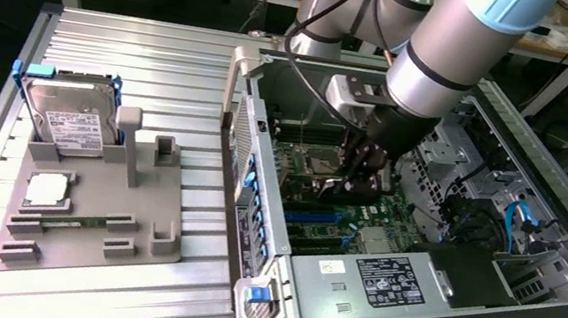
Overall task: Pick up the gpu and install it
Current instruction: 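Insert the gpu into the slot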
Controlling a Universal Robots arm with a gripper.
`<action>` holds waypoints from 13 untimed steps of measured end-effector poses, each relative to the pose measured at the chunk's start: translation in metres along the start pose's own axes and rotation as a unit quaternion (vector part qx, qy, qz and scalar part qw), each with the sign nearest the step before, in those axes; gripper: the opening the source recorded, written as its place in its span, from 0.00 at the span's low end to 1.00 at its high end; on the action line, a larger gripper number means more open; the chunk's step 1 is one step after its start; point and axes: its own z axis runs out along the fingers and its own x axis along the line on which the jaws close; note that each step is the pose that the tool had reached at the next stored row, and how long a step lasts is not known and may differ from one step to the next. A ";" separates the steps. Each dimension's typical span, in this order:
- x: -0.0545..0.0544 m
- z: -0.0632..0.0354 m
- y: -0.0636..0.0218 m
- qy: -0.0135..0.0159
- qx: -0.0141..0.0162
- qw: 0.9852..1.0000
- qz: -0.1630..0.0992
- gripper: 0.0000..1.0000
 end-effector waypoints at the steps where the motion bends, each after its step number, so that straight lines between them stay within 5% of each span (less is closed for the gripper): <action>1: 0.000 0.0001 0.0002 0.000 0.000 1.000 0.000 0.27; 13: 0.004 0.0111 0.0031 0.000 0.000 1.000 0.000 0.27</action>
